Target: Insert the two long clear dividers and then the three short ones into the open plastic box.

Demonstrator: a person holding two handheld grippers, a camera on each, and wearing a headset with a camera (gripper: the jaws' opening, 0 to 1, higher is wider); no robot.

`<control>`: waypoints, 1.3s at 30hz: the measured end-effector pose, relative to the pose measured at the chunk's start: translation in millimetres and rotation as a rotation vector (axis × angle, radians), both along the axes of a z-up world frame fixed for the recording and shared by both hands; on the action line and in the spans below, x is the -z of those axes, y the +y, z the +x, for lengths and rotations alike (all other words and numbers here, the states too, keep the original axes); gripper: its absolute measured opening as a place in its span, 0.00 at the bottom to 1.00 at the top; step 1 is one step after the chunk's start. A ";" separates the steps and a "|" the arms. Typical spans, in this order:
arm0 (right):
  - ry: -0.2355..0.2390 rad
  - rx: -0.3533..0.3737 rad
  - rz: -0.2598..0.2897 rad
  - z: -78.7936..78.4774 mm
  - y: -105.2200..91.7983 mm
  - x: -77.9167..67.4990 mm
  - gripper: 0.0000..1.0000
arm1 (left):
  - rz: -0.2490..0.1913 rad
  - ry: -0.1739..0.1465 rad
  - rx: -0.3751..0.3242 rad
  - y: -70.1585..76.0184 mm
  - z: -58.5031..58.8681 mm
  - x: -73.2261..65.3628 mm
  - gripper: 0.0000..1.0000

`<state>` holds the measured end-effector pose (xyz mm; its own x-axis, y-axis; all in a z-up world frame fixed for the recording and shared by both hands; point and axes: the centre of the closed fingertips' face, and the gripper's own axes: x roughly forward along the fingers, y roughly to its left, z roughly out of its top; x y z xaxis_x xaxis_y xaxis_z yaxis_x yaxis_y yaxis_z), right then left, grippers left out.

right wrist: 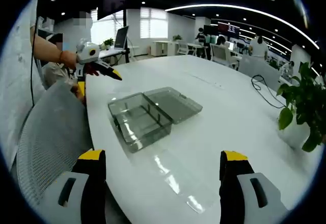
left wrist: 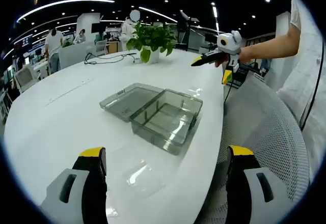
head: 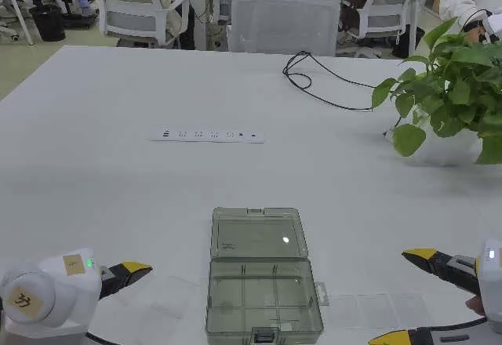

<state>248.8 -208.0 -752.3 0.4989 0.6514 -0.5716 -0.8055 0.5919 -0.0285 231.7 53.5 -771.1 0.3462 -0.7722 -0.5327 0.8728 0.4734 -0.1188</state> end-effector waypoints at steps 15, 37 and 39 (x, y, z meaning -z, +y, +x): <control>-0.001 0.000 0.000 -0.1 0.8 -0.6 0.93 | -0.001 0.000 0.000 -0.2 0.0 0.3 1.00; -0.004 0.000 0.000 1.6 0.4 -1.1 0.93 | 0.002 -0.001 0.003 -0.4 -0.6 0.3 1.00; -0.005 -0.001 0.000 1.3 0.3 -0.7 0.93 | 0.001 0.000 0.002 -0.1 -0.4 0.4 1.00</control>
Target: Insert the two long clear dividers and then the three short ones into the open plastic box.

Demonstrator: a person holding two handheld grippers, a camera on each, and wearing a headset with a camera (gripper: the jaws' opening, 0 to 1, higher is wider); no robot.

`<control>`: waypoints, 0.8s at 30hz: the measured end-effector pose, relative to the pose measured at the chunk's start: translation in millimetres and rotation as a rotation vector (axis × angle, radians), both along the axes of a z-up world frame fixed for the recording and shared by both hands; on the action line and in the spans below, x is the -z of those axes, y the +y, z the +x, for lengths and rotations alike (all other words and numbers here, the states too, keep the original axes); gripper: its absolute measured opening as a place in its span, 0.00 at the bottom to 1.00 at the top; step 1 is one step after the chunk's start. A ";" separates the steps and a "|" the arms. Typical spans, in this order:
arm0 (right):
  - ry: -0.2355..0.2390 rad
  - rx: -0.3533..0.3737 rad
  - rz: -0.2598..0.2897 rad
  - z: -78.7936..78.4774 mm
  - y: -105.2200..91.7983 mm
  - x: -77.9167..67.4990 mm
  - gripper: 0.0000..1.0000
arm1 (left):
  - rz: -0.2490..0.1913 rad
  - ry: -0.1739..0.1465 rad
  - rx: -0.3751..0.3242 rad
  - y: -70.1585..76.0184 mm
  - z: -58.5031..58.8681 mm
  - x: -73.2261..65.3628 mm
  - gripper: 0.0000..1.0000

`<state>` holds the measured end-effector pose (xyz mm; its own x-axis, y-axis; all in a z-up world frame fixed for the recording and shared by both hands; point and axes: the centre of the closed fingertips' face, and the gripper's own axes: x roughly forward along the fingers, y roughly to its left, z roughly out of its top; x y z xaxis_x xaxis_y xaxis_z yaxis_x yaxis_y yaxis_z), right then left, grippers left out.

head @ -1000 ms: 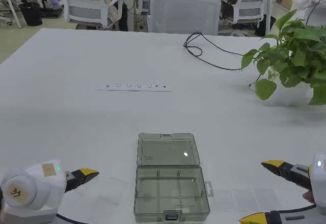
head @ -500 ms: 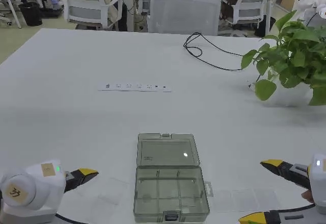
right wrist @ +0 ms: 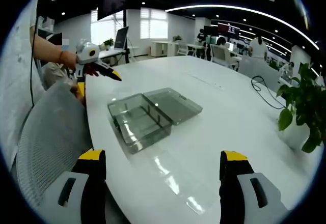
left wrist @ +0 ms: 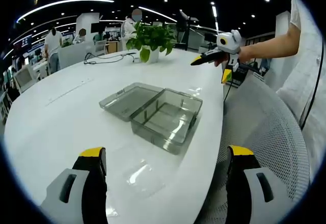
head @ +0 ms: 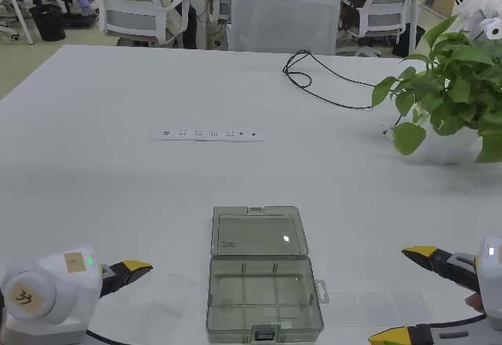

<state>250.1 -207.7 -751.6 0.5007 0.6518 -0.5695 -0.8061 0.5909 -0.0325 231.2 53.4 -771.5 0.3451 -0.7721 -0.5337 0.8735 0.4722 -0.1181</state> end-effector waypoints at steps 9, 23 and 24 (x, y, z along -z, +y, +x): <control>-0.002 0.001 0.001 -0.4 0.1 -0.6 0.93 | 0.001 -0.002 0.000 0.4 0.1 -0.3 1.00; -0.002 0.001 -0.001 -1.0 -1.1 -1.1 0.93 | 0.004 0.001 0.004 1.1 -0.6 0.6 1.00; -0.002 0.002 0.000 -1.0 -1.2 -1.1 0.93 | 0.005 0.000 0.005 1.2 -0.7 0.6 1.00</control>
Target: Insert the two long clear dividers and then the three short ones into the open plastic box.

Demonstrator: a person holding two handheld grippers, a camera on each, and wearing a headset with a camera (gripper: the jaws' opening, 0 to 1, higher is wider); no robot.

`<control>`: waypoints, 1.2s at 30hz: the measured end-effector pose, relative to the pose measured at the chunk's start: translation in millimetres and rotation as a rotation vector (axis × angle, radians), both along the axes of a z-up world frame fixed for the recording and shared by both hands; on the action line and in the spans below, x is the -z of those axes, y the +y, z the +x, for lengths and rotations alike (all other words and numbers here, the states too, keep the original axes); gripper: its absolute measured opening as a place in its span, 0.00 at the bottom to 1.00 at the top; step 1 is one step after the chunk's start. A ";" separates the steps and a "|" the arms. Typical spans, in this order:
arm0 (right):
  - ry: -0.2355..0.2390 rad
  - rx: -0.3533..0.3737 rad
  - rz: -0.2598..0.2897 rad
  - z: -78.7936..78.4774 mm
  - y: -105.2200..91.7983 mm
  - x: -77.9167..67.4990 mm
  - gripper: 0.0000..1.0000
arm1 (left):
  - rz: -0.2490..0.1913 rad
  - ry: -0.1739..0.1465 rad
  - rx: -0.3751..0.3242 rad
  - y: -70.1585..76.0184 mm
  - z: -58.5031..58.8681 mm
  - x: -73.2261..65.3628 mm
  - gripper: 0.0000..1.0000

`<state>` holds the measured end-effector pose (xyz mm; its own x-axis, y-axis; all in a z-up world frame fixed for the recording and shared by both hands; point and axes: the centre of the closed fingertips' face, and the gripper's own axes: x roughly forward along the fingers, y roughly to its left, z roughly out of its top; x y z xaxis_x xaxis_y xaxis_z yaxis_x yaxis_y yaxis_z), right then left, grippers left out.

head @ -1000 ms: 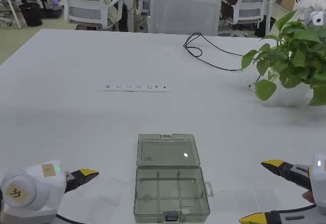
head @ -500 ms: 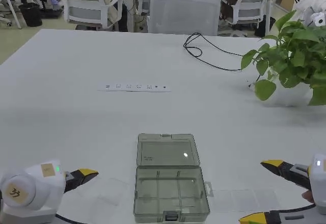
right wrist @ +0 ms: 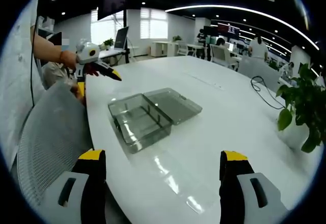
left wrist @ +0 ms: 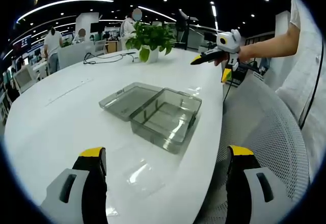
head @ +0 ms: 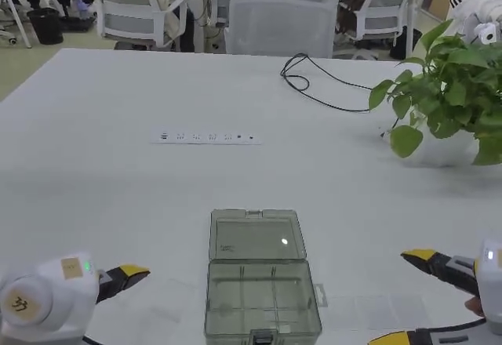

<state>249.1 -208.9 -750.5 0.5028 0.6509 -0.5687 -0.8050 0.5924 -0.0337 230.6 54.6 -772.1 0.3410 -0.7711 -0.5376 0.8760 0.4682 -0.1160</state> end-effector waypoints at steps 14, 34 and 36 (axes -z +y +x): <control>0.000 0.003 0.008 -0.7 2.8 -0.7 0.93 | 0.005 -0.006 -0.023 9.2 9.2 -1.9 1.00; 0.002 0.009 0.018 -1.2 3.5 1.0 0.93 | 0.057 0.020 -0.148 45.7 31.2 6.2 0.96; 0.003 0.010 0.019 -1.3 3.6 1.0 0.93 | 0.057 0.026 -0.161 47.6 32.0 6.2 0.95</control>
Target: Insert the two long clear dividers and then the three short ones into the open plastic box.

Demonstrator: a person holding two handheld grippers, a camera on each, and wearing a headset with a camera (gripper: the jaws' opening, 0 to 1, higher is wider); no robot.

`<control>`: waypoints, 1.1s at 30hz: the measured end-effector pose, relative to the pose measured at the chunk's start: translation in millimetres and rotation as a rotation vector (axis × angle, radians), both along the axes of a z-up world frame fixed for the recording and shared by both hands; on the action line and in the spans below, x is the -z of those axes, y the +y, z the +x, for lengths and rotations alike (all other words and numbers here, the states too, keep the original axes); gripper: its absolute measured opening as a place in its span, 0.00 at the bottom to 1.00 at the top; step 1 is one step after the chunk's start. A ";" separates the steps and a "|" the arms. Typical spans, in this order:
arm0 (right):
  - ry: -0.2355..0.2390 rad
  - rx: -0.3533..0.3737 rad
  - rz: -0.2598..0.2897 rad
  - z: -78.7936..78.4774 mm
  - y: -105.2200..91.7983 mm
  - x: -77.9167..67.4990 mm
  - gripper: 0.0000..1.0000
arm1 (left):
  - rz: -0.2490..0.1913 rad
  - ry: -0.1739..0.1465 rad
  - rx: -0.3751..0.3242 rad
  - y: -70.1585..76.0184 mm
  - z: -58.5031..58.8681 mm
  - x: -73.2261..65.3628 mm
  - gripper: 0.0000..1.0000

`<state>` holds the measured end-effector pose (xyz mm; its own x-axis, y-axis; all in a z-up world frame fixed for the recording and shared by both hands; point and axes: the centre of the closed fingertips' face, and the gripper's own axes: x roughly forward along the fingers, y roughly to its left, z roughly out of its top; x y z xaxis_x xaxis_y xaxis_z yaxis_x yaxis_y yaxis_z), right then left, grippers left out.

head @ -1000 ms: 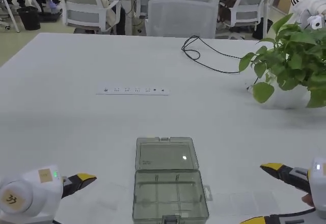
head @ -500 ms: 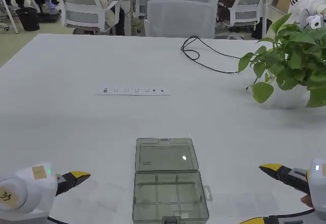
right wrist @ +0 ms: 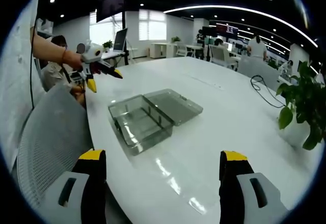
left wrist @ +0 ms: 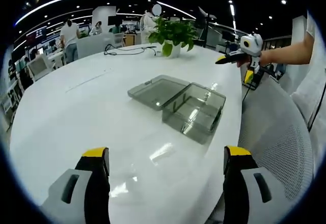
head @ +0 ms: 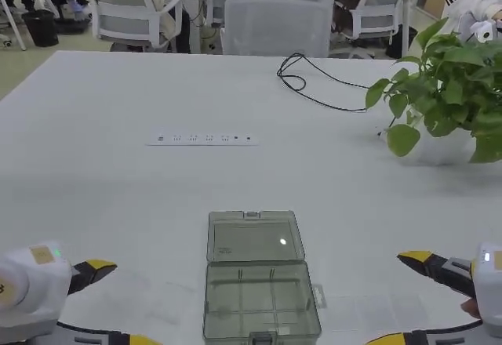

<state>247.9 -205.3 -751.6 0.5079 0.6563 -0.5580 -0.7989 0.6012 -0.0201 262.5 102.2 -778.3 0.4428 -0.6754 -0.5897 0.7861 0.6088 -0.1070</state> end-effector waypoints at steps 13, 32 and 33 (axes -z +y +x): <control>0.003 0.010 0.006 0.2 0.3 1.3 0.93 | 0.051 0.058 -0.093 21.5 7.9 10.3 0.87; 0.012 0.018 0.010 0.6 0.4 3.7 0.92 | 0.162 0.153 -0.187 48.3 15.9 37.1 0.68; 0.012 0.019 0.011 0.8 0.4 3.7 0.92 | 0.176 0.163 -0.191 50.7 15.5 39.2 0.66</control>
